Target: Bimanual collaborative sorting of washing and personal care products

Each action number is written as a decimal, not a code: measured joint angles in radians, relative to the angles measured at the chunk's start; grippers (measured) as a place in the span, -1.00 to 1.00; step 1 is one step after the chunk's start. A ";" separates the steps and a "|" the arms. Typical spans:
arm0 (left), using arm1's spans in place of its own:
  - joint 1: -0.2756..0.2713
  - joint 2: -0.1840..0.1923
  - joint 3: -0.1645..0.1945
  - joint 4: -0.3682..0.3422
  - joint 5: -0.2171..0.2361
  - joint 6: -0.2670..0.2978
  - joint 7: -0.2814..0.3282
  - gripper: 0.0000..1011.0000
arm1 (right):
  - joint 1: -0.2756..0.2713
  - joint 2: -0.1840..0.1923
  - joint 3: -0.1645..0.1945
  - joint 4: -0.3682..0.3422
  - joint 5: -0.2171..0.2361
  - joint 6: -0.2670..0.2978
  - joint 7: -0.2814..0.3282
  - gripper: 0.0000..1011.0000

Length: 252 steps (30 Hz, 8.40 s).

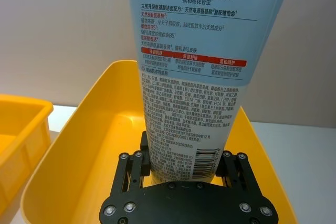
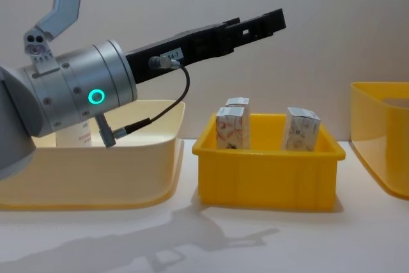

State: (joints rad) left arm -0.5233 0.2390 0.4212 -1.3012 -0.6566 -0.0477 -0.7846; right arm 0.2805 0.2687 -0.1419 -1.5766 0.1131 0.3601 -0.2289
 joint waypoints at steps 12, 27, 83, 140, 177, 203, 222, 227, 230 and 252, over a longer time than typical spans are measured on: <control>0.000 0.000 0.000 0.000 0.000 0.000 0.000 0.98 | 0.005 -0.010 -0.001 0.015 -0.010 0.012 -0.010 0.52; 0.000 0.000 0.000 0.000 0.000 0.000 0.000 0.98 | 0.007 -0.014 -0.002 0.022 -0.014 0.014 -0.014 0.98; 0.091 0.045 0.010 -0.104 0.145 0.019 0.246 0.98 | -0.180 0.038 -0.017 -0.148 0.121 -0.334 0.240 0.98; 0.286 0.143 0.033 -0.326 0.456 0.062 0.774 0.98 | -0.103 0.049 -0.122 -0.036 0.197 -0.227 0.419 0.98; 0.286 0.143 0.033 -0.325 0.456 0.061 0.774 0.98 | -0.013 -0.080 -0.177 0.079 0.112 -0.166 0.343 0.98; 0.286 0.143 0.033 -0.325 0.456 0.062 0.774 0.98 | 0.014 -0.151 -0.150 0.141 0.075 -0.155 0.262 0.98; 0.286 0.143 0.033 -0.325 0.456 0.062 0.774 0.98 | 0.057 -0.175 -0.147 0.207 0.068 -0.146 0.278 0.65; 0.286 0.143 0.033 -0.325 0.456 0.062 0.774 0.98 | 0.062 -0.178 -0.147 0.214 0.067 -0.146 0.280 0.39; 0.286 0.143 0.033 -0.325 0.456 0.062 0.774 0.98 | 0.063 -0.179 -0.147 0.216 0.067 -0.146 0.281 0.19; 0.286 0.143 0.033 -0.325 0.456 0.062 0.774 0.98 | 0.061 -0.170 -0.123 0.215 0.076 -0.249 0.332 -0.19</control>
State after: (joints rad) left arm -0.2372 0.3821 0.4543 -1.6262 -0.2004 0.0139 -0.0109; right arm 0.3415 0.0986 -0.2647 -1.3611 0.1896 0.1114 0.1031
